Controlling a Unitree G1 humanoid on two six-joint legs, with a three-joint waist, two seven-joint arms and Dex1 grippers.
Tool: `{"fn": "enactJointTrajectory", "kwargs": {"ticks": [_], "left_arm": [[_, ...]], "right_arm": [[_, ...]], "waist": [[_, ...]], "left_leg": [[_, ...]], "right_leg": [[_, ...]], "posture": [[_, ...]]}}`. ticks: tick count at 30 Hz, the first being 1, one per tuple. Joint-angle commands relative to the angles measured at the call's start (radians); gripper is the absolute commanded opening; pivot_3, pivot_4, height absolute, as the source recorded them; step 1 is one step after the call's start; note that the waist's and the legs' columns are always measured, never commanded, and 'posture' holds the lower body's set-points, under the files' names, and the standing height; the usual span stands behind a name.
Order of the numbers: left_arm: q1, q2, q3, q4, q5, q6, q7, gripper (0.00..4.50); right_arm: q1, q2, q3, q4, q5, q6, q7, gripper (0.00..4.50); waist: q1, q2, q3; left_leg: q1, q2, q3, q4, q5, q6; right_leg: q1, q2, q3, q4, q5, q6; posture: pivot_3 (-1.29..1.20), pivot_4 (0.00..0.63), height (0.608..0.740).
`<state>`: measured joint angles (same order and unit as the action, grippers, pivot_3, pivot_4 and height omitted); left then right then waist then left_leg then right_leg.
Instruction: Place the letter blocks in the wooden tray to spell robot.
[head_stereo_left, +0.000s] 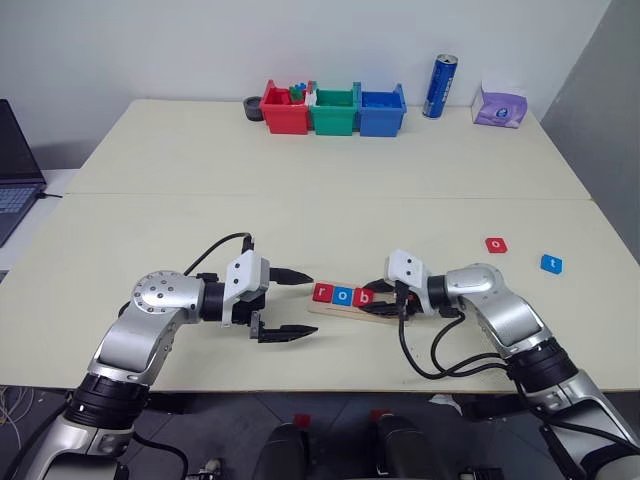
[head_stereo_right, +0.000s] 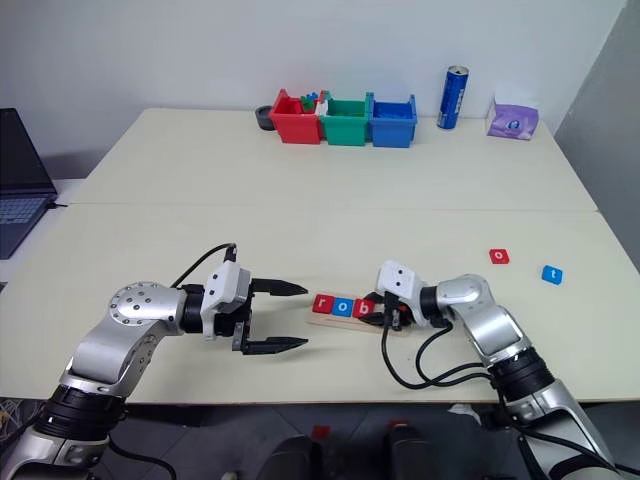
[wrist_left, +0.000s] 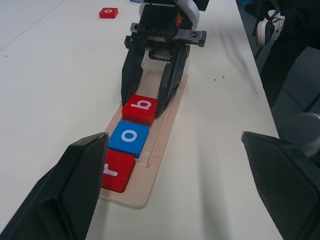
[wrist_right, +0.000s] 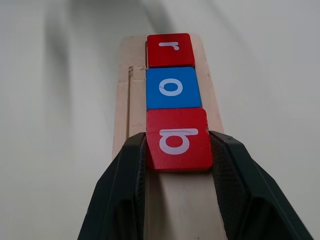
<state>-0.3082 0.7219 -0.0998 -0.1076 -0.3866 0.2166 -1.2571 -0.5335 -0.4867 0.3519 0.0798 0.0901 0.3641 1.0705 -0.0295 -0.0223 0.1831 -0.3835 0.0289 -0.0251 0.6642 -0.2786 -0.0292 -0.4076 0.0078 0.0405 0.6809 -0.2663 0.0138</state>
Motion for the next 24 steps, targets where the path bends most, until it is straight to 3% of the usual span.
{"fn": "enactJointTrajectory", "kwargs": {"ticks": [1, 7, 8, 13, 18, 24], "left_arm": [[-0.007, 0.003, 0.012, -0.017, -0.001, -0.009, 0.001, 4.50], [-0.008, -0.005, 0.005, -0.010, 0.003, -0.017, 0.003, 4.50], [-0.009, -0.006, 0.003, -0.009, 0.004, -0.017, 0.003, 4.50], [-0.018, -0.019, -0.004, -0.009, 0.006, -0.018, 0.000, 4.50], [-0.059, -0.099, 0.010, -0.064, -0.066, 0.093, 0.084, 4.50], [-0.138, -0.251, -0.049, -0.090, -0.041, 0.165, 0.234, 4.50]], "right_arm": [[-0.027, 0.003, -0.006, -0.001, 0.007, 0.003, 0.013, 2.22], [-0.034, -0.002, -0.029, -0.012, 0.028, 0.032, 0.009, 4.27], [-0.035, -0.002, -0.034, -0.017, 0.033, 0.040, 0.006, 4.44], [-0.036, -0.014, -0.074, -0.062, 0.054, 0.090, -0.005, 4.44], [0.015, -0.100, -0.239, -0.191, 0.114, 0.237, -0.082, 4.44], [0.069, -0.064, -0.453, -0.140, 0.037, 0.281, -0.437, 4.44]], "waist": [[0.000, 0.000, 0.000], [0.000, 0.000, 0.000], [0.000, 0.000, 0.000], [0.000, 0.000, 0.000], [0.005, 0.000, 0.000], [0.004, 0.000, 0.000]], "left_leg": [[0.000, 0.000, 0.000, 0.000, 0.000, 0.000], [0.000, 0.000, 0.000, 0.000, 0.000, 0.000], [0.000, 0.000, 0.000, 0.000, 0.000, 0.000], [0.000, 0.000, 0.000, 0.000, 0.000, 0.000], [-0.001, 0.000, 0.000, 0.000, 0.000, 0.000], [-0.002, -0.001, -0.001, 0.001, 0.000, 0.000]], "right_leg": [[0.000, 0.000, 0.000, 0.000, 0.000, 0.000], [0.000, 0.000, 0.000, 0.000, 0.000, 0.000], [0.000, 0.000, 0.000, 0.000, 0.000, 0.000], [0.000, 0.000, 0.000, 0.000, 0.000, 0.000], [0.000, -0.001, 0.000, 0.000, 0.000, 0.000], [0.001, -0.003, 0.002, 0.000, 0.000, 0.000]], "posture": [[0.00, 0.150, 0.740], [0.00, 0.150, 0.740], [0.00, 0.150, 0.740], [0.00, 0.150, 0.740], [0.00, 0.150, 0.740], [0.00, 0.150, 0.740]]}}
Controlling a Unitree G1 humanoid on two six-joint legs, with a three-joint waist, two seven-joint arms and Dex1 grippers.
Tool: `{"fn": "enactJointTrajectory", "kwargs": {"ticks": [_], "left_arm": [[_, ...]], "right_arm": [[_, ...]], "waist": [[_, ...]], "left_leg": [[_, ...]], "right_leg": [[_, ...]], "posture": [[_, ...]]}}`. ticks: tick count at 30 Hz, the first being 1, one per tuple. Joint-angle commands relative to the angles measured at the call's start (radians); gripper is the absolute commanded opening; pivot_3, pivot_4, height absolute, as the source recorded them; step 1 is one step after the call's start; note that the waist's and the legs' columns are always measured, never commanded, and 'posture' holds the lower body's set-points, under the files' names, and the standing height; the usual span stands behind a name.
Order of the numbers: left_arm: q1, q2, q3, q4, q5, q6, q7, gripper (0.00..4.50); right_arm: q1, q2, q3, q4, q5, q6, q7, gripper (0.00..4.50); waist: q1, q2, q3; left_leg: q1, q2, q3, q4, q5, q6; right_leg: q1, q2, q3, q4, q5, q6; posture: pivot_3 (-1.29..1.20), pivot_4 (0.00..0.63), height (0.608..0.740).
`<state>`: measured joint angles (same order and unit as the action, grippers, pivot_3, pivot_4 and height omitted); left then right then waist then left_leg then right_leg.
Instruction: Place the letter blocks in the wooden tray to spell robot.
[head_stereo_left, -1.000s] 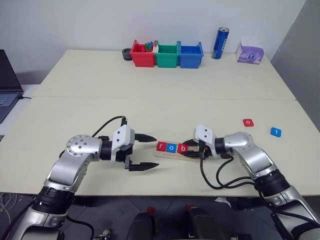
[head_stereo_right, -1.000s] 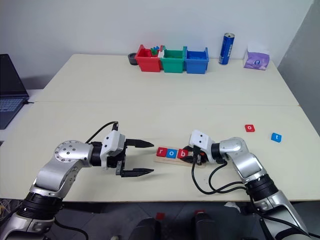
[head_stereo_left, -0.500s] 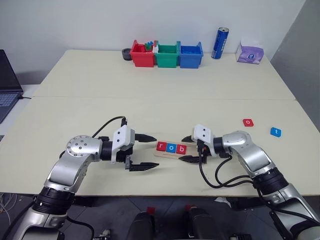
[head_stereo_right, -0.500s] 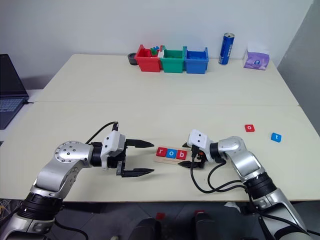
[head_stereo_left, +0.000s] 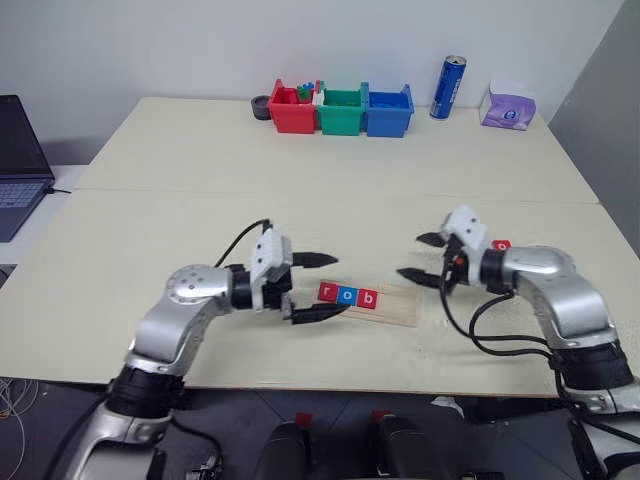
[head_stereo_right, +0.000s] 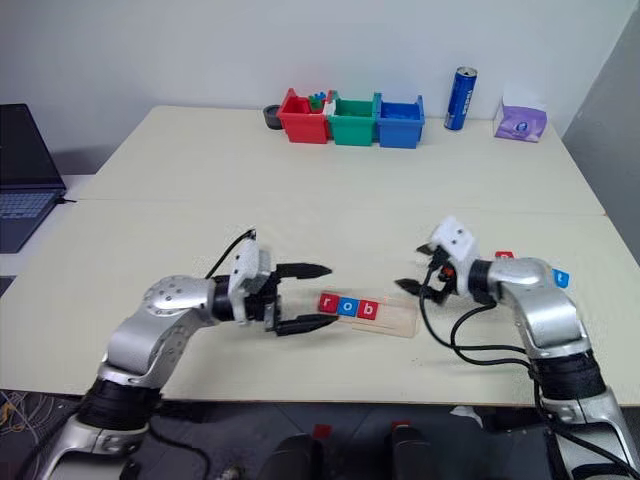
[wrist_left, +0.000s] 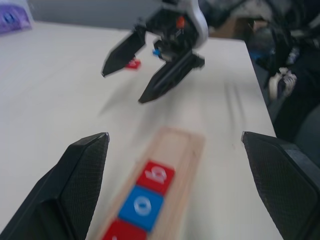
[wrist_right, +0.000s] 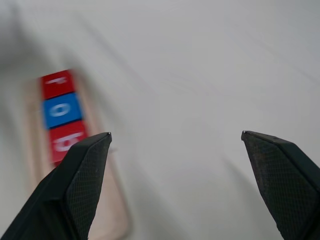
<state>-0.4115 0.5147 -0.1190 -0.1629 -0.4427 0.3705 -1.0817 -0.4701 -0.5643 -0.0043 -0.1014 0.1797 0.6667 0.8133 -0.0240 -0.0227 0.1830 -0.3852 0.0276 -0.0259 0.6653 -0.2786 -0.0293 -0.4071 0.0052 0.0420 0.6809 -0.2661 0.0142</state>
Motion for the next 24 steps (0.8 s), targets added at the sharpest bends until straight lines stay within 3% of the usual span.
{"fn": "enactJointTrajectory", "kwargs": {"ticks": [1, 6, 9, 17, 24], "left_arm": [[-0.048, -0.063, -0.045, -0.026, 0.037, 0.005, 0.080, 4.50], [-0.116, -0.157, -0.106, 0.016, 0.088, 0.000, 0.145, 4.50], [-0.148, -0.194, -0.140, 0.061, 0.130, -0.027, 0.156, 4.50], [-0.214, -0.267, -0.167, 0.122, 0.167, -0.053, 0.177, 4.50], [-0.182, -0.240, -0.158, 0.079, 0.167, -0.035, 0.163, 4.50]], "right_arm": [[0.010, 0.017, -0.116, 0.068, -0.076, -0.040, -0.237, 4.44], [0.014, 0.050, -0.221, 0.223, -0.145, -0.107, -0.508, 4.44], [-0.003, 0.084, -0.249, 0.316, -0.141, -0.139, -0.590, 4.44], [-0.084, 0.174, -0.301, 0.477, -0.066, -0.194, -0.666, 4.44], [-0.104, 0.180, -0.298, 0.533, -0.060, -0.194, -0.686, 4.44]], "waist": [[-0.002, 0.000, 0.000], [-0.004, 0.000, 0.000], [-0.008, 0.001, 0.000], [-0.015, 0.001, -0.001], [-0.011, 0.002, -0.001]], "left_leg": [[0.000, 0.000, 0.000, 0.000, 0.000, 0.000], [0.000, -0.001, 0.001, -0.001, 0.000, 0.000], [0.001, -0.001, 0.002, -0.001, 0.000, 0.000], [0.002, 0.000, 0.003, -0.001, 0.000, 0.000], [0.002, 0.000, 0.003, -0.001, 0.000, 0.000]], "right_leg": [[0.000, 0.000, 0.001, 0.000, 0.000, 0.000], [0.000, 0.001, 0.001, 0.000, 0.000, 0.000], [0.000, 0.001, 0.003, 0.000, 0.000, 0.000], [0.000, 0.003, 0.004, 0.001, 0.000, 0.000], [0.000, 0.002, 0.004, 0.000, 0.000, 0.000]], "posture": [[0.00, 0.150, 0.740], [0.00, 0.150, 0.740], [0.00, 0.150, 0.740], [0.00, 0.150, 0.740], [0.00, 0.150, 0.740]]}}
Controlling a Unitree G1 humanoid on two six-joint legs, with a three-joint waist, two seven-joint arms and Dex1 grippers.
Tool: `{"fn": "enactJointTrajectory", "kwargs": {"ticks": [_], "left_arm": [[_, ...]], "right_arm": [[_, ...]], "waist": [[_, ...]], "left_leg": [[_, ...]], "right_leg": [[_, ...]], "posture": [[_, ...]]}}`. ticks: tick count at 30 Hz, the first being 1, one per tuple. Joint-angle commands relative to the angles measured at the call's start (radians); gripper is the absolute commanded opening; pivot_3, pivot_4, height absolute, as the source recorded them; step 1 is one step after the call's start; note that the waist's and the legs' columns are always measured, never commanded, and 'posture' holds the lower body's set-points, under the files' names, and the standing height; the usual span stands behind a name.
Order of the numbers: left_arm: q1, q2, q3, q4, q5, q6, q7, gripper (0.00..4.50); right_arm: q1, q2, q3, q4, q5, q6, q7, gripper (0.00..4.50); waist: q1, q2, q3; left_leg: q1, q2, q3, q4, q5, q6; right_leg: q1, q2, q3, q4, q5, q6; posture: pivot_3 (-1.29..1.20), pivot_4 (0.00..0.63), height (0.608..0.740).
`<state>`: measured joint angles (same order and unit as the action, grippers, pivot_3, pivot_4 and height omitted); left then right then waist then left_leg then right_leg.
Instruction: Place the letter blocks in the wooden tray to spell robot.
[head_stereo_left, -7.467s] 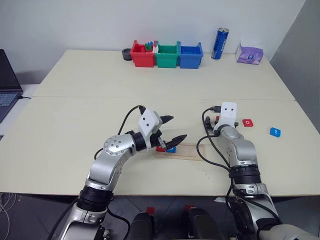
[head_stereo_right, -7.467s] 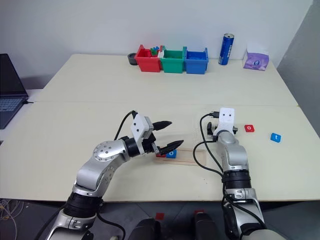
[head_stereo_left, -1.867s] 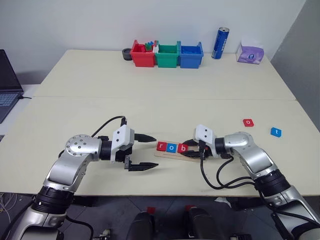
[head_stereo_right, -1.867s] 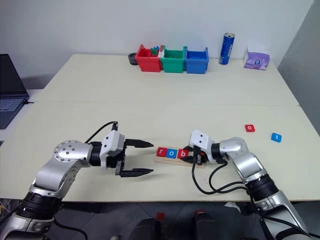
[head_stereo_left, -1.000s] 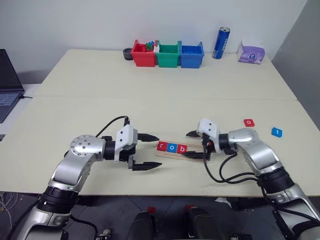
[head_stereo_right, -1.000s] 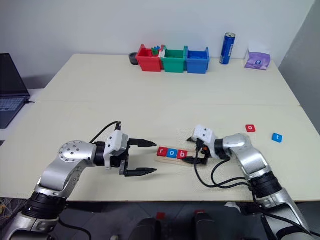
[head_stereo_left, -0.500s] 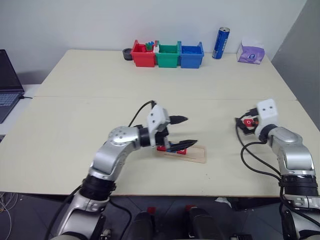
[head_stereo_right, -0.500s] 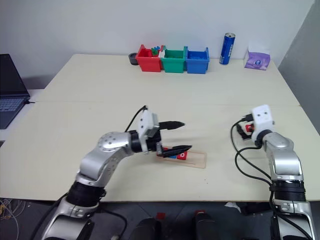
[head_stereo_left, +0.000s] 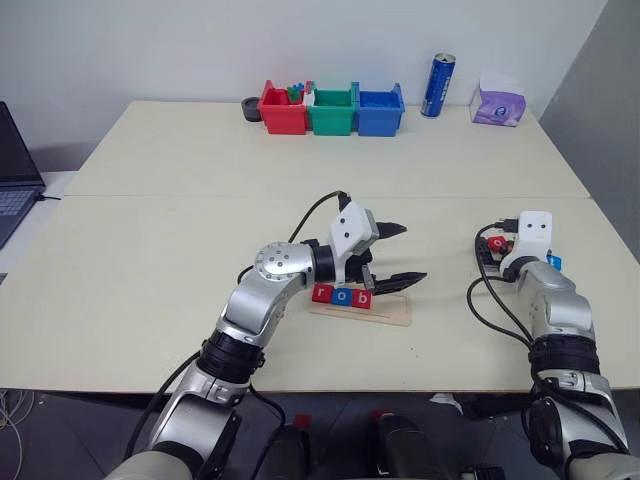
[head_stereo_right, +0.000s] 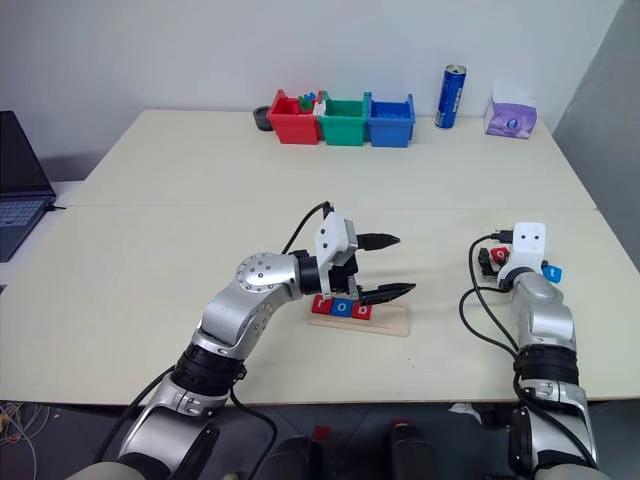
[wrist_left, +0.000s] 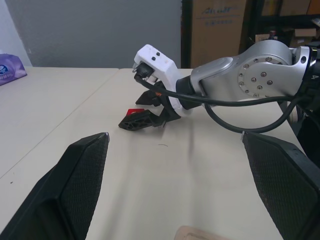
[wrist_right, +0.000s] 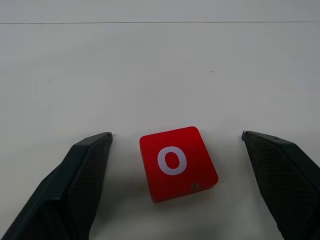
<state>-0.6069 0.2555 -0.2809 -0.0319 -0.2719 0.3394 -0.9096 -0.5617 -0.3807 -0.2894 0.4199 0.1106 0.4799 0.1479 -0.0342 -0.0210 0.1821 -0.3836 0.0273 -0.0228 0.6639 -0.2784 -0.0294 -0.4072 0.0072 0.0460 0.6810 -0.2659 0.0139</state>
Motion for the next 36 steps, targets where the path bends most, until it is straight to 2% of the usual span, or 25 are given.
{"fn": "enactJointTrajectory", "kwargs": {"ticks": [1, 7, 14, 23, 26, 33, 36], "left_arm": [[0.021, 0.028, 0.006, -0.061, -0.005, -0.001, -0.010, 4.50], [0.058, 0.065, 0.019, -0.106, -0.016, 0.015, -0.005, 4.50], [0.060, 0.059, 0.011, -0.105, -0.013, 0.014, 0.005, 4.50], [0.039, 0.048, 0.008, -0.072, -0.001, -0.005, -0.003, 4.50], [0.037, 0.047, 0.006, -0.070, 0.000, -0.006, -0.005, 4.50], [0.040, 0.048, 0.005, -0.079, -0.002, -0.003, -0.010, 4.50], [0.056, 0.074, 0.006, -0.107, -0.009, -0.009, -0.040, 4.50]], "right_arm": [[-0.009, -0.005, -0.012, 0.013, 0.008, -0.003, -0.024, 4.44], [0.037, -0.002, -0.026, -0.075, 0.037, 0.072, -0.034, 4.44], [0.090, 0.008, -0.012, -0.186, 0.075, 0.163, -0.009, 4.44], [0.079, -0.037, -0.001, -0.087, 0.064, 0.114, 0.034, 4.44], [0.068, -0.041, 0.001, -0.053, 0.064, 0.094, 0.042, 3.90], [0.072, -0.041, 0.009, -0.055, 0.061, 0.091, 0.044, 1.47], [0.136, -0.049, 0.030, -0.190, 0.070, 0.175, 0.062, 1.46]], "waist": [[0.000, 0.000, 0.000], [0.003, 0.000, 0.000], [0.004, 0.000, 0.000], [0.004, 0.000, 0.000], [0.003, 0.000, 0.000], [0.003, 0.000, 0.000], [0.005, 0.000, 0.000]], "left_leg": [[0.000, 0.000, 0.000, 0.000, 0.000, 0.000], [0.000, 0.000, 0.000, 0.000, 0.000, 0.000], [0.000, 0.000, -0.001, 0.000, 0.000, 0.000], [0.000, 0.000, -0.001, 0.000, 0.000, 0.000], [0.001, 0.000, 0.000, 0.001, 0.000, 0.000], [0.001, 0.000, -0.001, 0.001, 0.000, 0.000], [0.001, 0.000, -0.001, 0.001, 0.000, 0.000]], "right_leg": [[0.000, 0.000, 0.000, 0.000, 0.000, 0.000], [0.000, 0.000, 0.000, 0.000, 0.000, 0.000], [0.000, 0.000, 0.000, 0.000, 0.000, 0.000], [0.001, 0.000, -0.001, 0.000, 0.000, 0.000], [0.001, 0.000, -0.001, 0.000, 0.000, 0.000], [0.001, 0.000, 0.000, 0.000, 0.000, 0.001], [0.001, 0.000, 0.000, 0.000, 0.000, 0.001]], "posture": [[0.00, 0.150, 0.740], [0.00, 0.150, 0.740], [0.00, 0.150, 0.740], [0.00, 0.150, 0.740], [0.00, 0.150, 0.740], [0.00, 0.150, 0.740], [0.00, 0.150, 0.740]]}}
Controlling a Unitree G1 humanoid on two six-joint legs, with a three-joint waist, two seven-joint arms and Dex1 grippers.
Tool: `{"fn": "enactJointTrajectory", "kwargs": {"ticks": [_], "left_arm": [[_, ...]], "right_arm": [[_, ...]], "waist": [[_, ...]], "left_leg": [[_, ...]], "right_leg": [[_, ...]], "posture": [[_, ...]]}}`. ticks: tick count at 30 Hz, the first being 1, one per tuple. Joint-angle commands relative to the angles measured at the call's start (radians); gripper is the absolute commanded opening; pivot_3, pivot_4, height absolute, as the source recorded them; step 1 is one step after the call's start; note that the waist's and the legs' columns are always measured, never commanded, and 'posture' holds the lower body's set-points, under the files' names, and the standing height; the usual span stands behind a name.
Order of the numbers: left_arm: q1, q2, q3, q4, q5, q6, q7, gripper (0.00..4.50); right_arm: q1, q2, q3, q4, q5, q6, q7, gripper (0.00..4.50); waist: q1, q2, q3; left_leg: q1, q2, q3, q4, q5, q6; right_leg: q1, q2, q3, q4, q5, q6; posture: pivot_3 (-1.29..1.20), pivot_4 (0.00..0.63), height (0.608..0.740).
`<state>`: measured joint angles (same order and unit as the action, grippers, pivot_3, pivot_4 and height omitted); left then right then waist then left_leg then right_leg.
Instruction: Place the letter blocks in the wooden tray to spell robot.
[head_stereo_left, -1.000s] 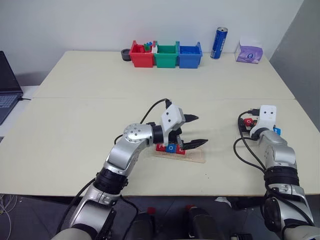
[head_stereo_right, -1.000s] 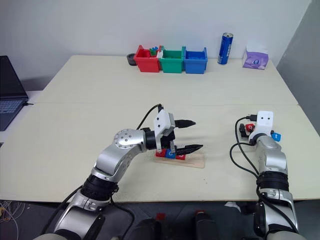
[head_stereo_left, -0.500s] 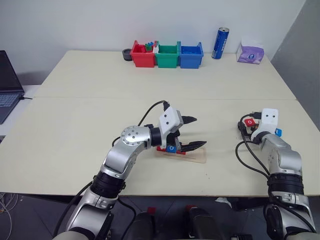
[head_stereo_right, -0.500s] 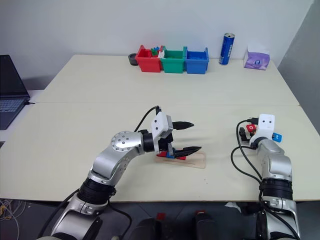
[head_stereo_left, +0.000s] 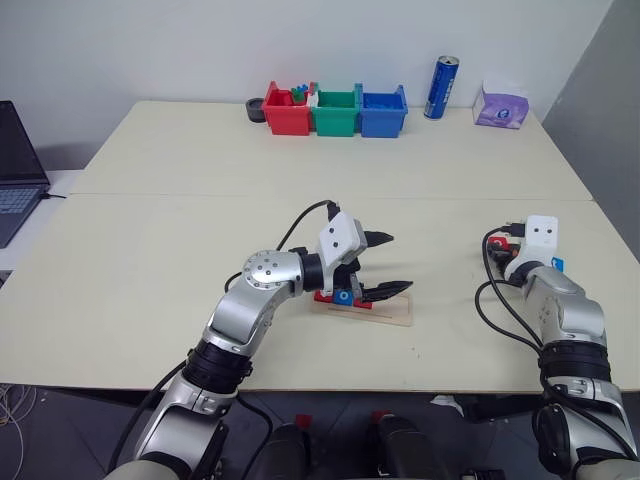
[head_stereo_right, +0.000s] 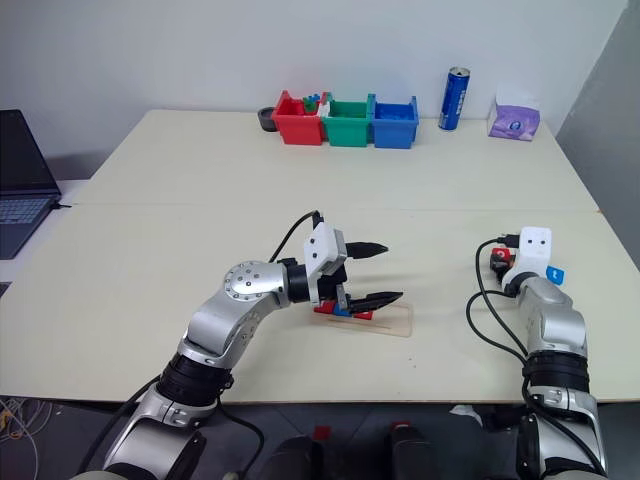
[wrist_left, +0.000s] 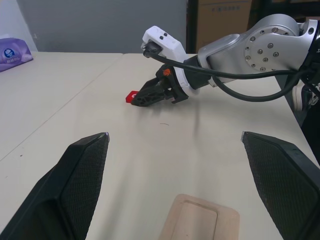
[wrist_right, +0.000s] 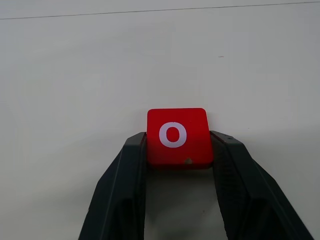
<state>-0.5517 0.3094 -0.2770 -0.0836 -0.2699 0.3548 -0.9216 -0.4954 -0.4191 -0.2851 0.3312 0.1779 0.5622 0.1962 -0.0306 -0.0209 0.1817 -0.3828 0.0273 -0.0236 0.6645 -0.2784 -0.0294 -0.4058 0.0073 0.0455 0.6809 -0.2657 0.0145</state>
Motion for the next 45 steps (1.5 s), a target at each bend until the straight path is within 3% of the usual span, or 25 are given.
{"fn": "enactJointTrajectory", "kwargs": {"ticks": [1, 7, 9, 13, 18, 19, 25, 28, 33, 37, 41, 45], "left_arm": [[0.004, 0.029, 0.001, -0.061, -0.010, -0.029, -0.037, 4.50], [0.073, 0.113, 0.022, -0.156, -0.047, -0.011, -0.091, 4.50], [0.100, 0.136, 0.026, -0.184, -0.059, -0.001, -0.098, 4.50], [0.152, 0.165, 0.030, -0.235, -0.075, 0.020, -0.094, 4.50], [0.153, 0.158, 0.023, -0.245, -0.079, 0.032, -0.077, 4.50], [0.150, 0.157, 0.022, -0.243, -0.079, 0.032, -0.075, 4.50], [0.153, 0.157, 0.018, -0.245, -0.079, 0.030, -0.067, 4.50], [0.160, 0.161, 0.021, -0.247, -0.080, 0.029, -0.068, 4.50], [0.176, 0.165, 0.026, -0.255, -0.088, 0.028, -0.071, 4.50], [0.178, 0.172, 0.032, -0.247, -0.097, 0.021, -0.079, 4.50], [0.178, 0.175, 0.034, -0.238, -0.106, 0.012, -0.086, 4.50], [0.167, 0.181, 0.027, -0.229, -0.093, -0.003, -0.093, 4.50]], "right_arm": [[0.087, -0.010, 0.029, -0.146, 0.011, 0.121, 0.016, 1.46], [0.376, 0.054, 0.086, -0.903, 0.161, 0.634, -0.025, 1.46], [0.414, 0.098, 0.085, -1.058, 0.181, 0.763, -0.055, 1.46], [0.425, 0.208, 0.119, -1.236, 0.159, 0.936, -0.127, 1.46], [0.419, 0.263, 0.132, -1.268, 0.125, 1.024, -0.160, 1.46], [0.417, 0.268, 0.133, -1.266, 0.120, 1.028, -0.163, 2.22], [0.396, 0.275, 0.133, -1.251, 0.106, 1.035, -0.148, 4.30], [0.349, 0.270, 0.114, -1.260, 0.111, 1.049, -0.132, 4.48], [0.238, 0.109, 0.092, -1.273, 0.198, 0.916, 0.043, 4.48], [0.175, -0.034, 0.059, -1.135, 0.328, 0.692, 0.325, 4.48], [0.292, -0.295, 0.202, -0.862, 0.205, 0.126, 0.738, 4.48], [0.322, -0.446, 0.337, -0.579, 0.091, -0.276, 1.006, 4.48]], "waist": [[0.002, 0.000, 0.000], [0.003, 0.002, -0.001], [-0.004, 0.002, -0.001], [-0.003, 0.002, -0.001], [0.003, 0.002, -0.001], [0.002, 0.002, -0.001], [-0.001, 0.002, -0.001], [-0.001, 0.002, -0.001], [-0.002, 0.001, -0.001], [-0.002, 0.001, -0.001], [0.004, -0.001, 0.000], [0.000, -0.002, 0.001]], "left_leg": [[0.000, 0.000, -0.001, 0.000, 0.000, 0.000], [-0.002, 0.002, -0.004, -0.003, 0.000, 0.000], [-0.001, 0.003, -0.005, -0.003, -0.001, -0.001], [0.000, 0.002, -0.005, -0.002, 0.000, -0.001], [0.000, 0.001, -0.003, 0.000, 0.000, -0.001], [0.000, 0.000, -0.002, 0.000, 0.000, -0.001], [-0.001, 0.001, -0.002, -0.001, 0.000, -0.001], [-0.001, 0.001, -0.002, -0.001, 0.000, -0.001], [-0.001, 0.000, -0.002, -0.001, 0.000, -0.001], [-0.001, 0.001, -0.002, -0.002, 0.000, -0.001], [-0.001, 0.000, -0.002, -0.002, 0.000, -0.001], [-0.001, 0.000, 0.001, -0.001, -0.001, 0.000]], "right_leg": [[0.000, 0.000, -0.001, 0.000, 0.000, 0.000], [-0.001, 0.001, -0.002, -0.001, -0.002, -0.001], [-0.001, 0.001, -0.002, 0.000, -0.002, 0.000], [-0.001, 0.001, -0.001, 0.000, -0.005, 0.004], [-0.001, 0.000, -0.002, -0.001, -0.004, 0.005], [-0.001, 0.000, -0.002, -0.001, -0.004, 0.005], [-0.001, 0.001, -0.002, -0.002, -0.004, 0.005], [-0.001, 0.001, -0.002, -0.001, -0.004, 0.005], [-0.001, 0.001, -0.003, -0.002, -0.004, 0.005], [-0.001, 0.002, -0.003, -0.003, -0.004, 0.005], [0.000, 0.001, -0.004, -0.005, -0.004, 0.005], [0.000, 0.001, -0.003, -0.007, -0.004, 0.005]], "posture": [[0.00, 0.150, 0.740], [0.00, 0.150, 0.740], [0.00, 0.150, 0.740], [0.00, 0.150, 0.740], [0.00, 0.150, 0.740], [0.00, 0.150, 0.740], [0.00, 0.150, 0.740], [0.00, 0.150, 0.740], [0.00, 0.150, 0.740], [0.00, 0.150, 0.740], [0.00, 0.150, 0.740], [0.00, 0.150, 0.740]]}}
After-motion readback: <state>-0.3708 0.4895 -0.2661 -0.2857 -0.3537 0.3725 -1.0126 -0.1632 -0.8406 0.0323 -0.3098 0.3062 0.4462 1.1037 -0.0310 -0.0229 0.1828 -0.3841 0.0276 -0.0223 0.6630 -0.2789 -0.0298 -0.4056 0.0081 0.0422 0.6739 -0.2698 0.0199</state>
